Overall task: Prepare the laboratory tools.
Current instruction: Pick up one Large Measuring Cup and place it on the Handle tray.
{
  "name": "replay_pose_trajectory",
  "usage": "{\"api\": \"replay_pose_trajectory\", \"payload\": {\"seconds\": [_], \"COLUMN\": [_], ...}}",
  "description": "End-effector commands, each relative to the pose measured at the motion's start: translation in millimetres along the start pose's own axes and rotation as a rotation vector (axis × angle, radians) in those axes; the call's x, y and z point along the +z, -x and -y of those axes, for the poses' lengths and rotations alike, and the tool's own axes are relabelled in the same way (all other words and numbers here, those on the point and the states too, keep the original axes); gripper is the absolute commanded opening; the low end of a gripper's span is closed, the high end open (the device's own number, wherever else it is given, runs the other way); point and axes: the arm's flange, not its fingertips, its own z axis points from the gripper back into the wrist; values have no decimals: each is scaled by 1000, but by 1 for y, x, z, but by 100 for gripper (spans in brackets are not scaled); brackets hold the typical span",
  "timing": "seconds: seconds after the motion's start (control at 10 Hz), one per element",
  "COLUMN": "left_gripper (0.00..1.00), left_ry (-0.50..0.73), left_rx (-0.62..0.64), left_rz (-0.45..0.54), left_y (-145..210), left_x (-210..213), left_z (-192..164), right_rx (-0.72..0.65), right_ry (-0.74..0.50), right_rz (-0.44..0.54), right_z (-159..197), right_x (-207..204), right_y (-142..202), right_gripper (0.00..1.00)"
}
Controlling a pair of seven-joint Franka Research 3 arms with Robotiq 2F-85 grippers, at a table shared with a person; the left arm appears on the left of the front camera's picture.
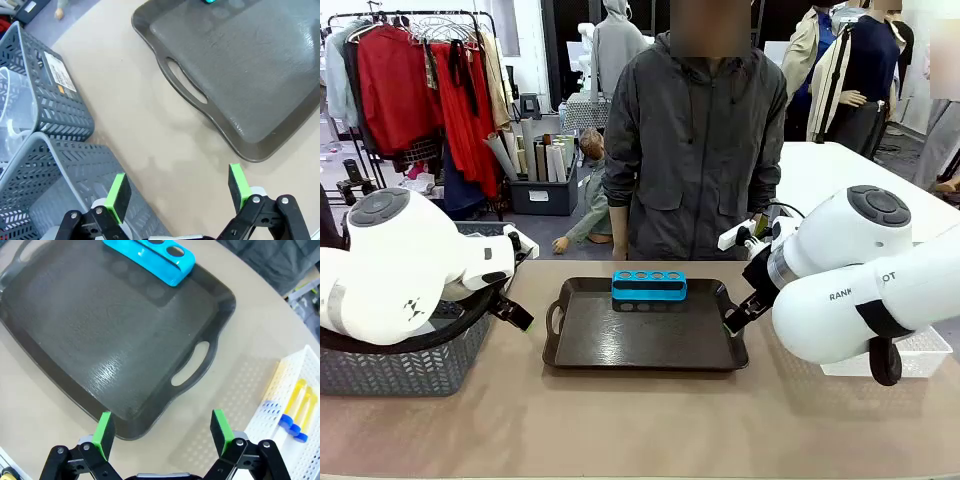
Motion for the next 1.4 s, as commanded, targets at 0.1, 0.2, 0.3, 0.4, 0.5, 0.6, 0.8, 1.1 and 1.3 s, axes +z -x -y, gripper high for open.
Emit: {"api": "replay_pose_trajectory", "payload": {"seconds": [0.1,0.2,0.3,0.4,0.5,0.6,0.8,1.1,1.3], "left_gripper": [100,100,100,100,100,100,100,100,100], "left_ry": [0,0,0,0,0,0,0,0,0], "left_rx": [0,0,0,0,0,0,0,0,0], "left_rz": [0,0,0,0,0,0,0,0,0], "left_y": [0,0,0,0,0,0,0,0,0], "left_x": [0,0,0,0,0,0,0,0,0], "left_z": [0,0,0,0,0,0,0,0,0], "right_rx": [0,0,0,0,0,0,0,0,0], "right_ry": [0,0,0,0,0,0,0,0,0], "right_rz": [0,0,0,0,0,0,0,0,0], "right_z": [0,0,0,0,0,0,0,0,0], "right_x": [0,0,0,0,0,0,0,0,0], "right_y": [0,0,0,0,0,0,0,0,0], "right_gripper": [100,100,100,100,100,100,100,100,100]}}
